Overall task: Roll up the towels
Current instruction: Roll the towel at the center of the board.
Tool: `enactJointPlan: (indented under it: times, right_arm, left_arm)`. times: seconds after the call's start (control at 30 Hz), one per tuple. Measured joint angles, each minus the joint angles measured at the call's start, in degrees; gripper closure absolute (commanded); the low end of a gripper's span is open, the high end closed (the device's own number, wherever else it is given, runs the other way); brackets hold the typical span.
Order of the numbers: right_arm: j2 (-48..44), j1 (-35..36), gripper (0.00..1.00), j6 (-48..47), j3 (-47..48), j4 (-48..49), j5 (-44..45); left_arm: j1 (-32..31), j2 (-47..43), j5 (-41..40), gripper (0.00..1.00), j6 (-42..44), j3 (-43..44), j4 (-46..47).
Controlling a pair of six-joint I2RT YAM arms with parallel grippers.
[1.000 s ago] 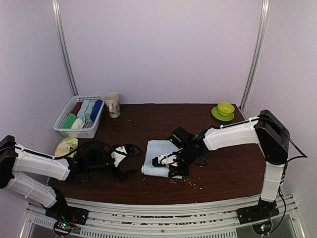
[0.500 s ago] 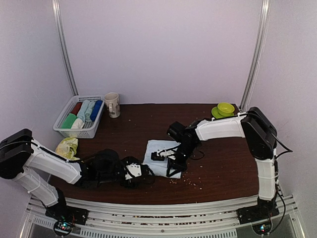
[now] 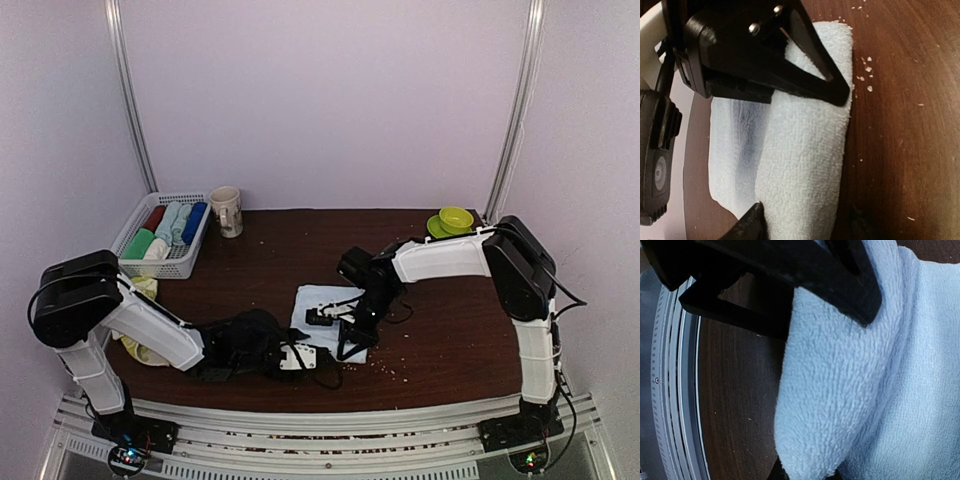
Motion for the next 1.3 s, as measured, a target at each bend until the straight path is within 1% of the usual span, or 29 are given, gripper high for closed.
enactJointPlan:
  times: [0.07, 0.17, 0.27, 0.3, 0.43, 0.5, 0.53, 0.6, 0.73, 0.87, 1.03, 1.17, 1.3]
  right_arm:
    - [0.0, 0.0, 1.00, 0.0, 0.0, -0.2, 0.0]
    - [0.0, 0.0, 0.99, 0.0, 0.0, -0.4, -0.1]
    - [0.0, 0.0, 0.88, 0.0, 0.0, -0.7, -0.1]
    - [0.0, 0.0, 0.82, 0.0, 0.0, -0.7, 0.0]
    - [-1.2, -0.1, 0.56, 0.6, -0.9, -0.9, 1.1]
    - [-3.3, -0.1, 0.41, 0.8, -2.6, -0.4, 3.5]
    - [-4.8, 0.0, 0.35, 1.1, -3.7, -0.1, 5.0]
    - [-8.4, -0.1, 0.26, 1.7, -6.2, 0.7, 8.5]
    - [-17.0, -0.6, 0.01, 3.5, -10.9, 2.6, 16.2]
    - [-27.5, -0.7, 0.00, 4.1, -17.6, 8.5, 24.7]
    - [-38.9, -0.5, 0.00, 4.6, -27.6, 17.7, 33.2]
    - [-48.3, 1.3, 0.00, 4.2, -37.3, 25.2, 40.0]
    - [-55.1, 4.3, 0.00, 2.7, -43.5, 30.9, 44.7]
  left_arm:
    - [0.0, 1.1, -0.9, 0.60, 0.3, 0.9, -0.1]
    - [0.0, 2.7, -2.0, 0.81, 0.8, 2.7, -0.9]
    - [-0.1, 3.3, -2.4, 0.98, 0.8, 4.1, -2.7]
    - [-0.2, 3.3, -2.3, 1.00, 0.9, 4.6, -3.7]
    - [-0.2, 3.3, -1.8, 1.00, -0.7, 8.1, -10.0]
    - [-0.2, 3.4, -1.0, 1.00, -2.0, 10.0, -13.4]
    - [-0.2, 3.4, -0.4, 1.00, -2.7, 11.0, -15.1]
    - [-0.2, 3.4, 0.9, 1.00, -4.3, 12.9, -18.6]
    - [-0.1, 3.7, 3.3, 1.00, -7.1, 16.0, -24.6]
    - [0.1, 4.6, 7.0, 1.00, -9.9, 19.9, -30.8]
    - [2.1, 7.0, 14.0, 1.00, -13.2, 26.0, -38.4]
    - [4.2, 8.7, 19.6, 1.00, -15.3, 30.3, -44.1]
    - [6.3, 11.3, 25.6, 1.00, -17.3, 35.0, -49.7]
